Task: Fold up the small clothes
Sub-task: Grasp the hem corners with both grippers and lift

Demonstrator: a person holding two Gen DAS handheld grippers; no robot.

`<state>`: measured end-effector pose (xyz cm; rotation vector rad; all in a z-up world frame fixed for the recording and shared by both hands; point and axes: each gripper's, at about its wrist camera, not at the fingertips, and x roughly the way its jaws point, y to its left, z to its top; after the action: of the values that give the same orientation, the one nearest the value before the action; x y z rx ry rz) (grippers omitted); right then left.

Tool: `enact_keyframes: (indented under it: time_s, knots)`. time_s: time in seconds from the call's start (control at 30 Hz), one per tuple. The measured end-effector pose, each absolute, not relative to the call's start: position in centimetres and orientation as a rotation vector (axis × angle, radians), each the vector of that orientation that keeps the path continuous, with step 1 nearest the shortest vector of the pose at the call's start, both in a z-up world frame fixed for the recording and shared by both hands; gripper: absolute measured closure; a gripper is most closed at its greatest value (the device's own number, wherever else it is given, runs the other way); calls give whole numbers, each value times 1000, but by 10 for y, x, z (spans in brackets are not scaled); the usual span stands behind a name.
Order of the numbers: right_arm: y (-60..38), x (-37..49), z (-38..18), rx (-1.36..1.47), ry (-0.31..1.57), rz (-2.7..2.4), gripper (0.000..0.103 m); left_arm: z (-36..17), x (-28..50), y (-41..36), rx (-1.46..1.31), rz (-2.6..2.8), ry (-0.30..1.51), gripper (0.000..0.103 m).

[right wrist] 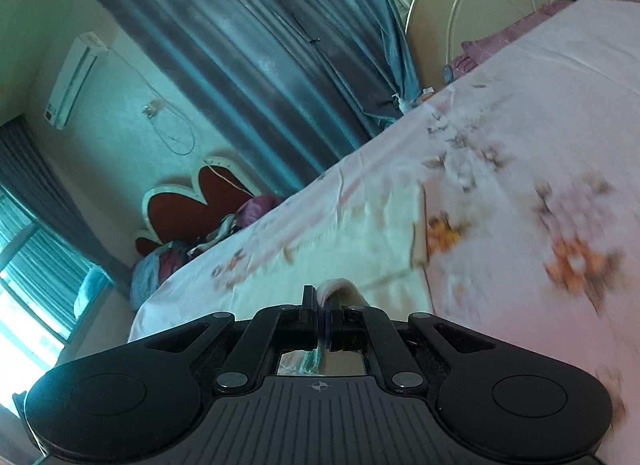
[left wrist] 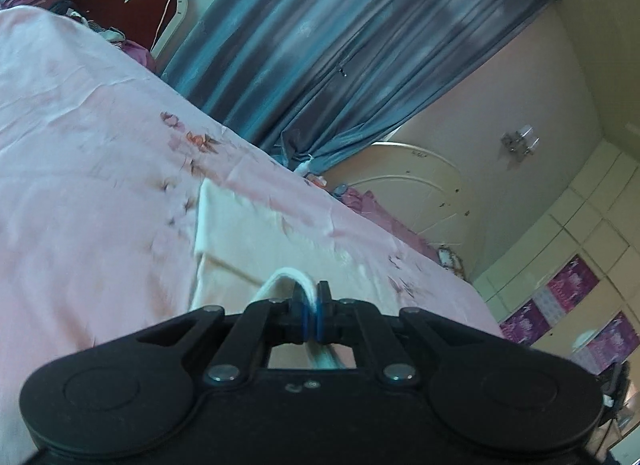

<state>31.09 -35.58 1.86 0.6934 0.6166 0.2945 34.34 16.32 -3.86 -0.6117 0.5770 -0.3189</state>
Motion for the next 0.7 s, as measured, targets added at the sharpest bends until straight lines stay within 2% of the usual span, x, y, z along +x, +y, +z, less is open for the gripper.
enact_keyframes:
  time_s: [0.2,0.4,0.7]
  knots:
    - [-356,398,9,688,664,241,101,-48,423,169,-606,-338,618,100]
    - [-356,473,-33,722,754,177,101,-80,501,165,-599,-346,710,100]
    - [-361,541,-89,784,840,124,101,-125,562,165,-601,-358,814,99]
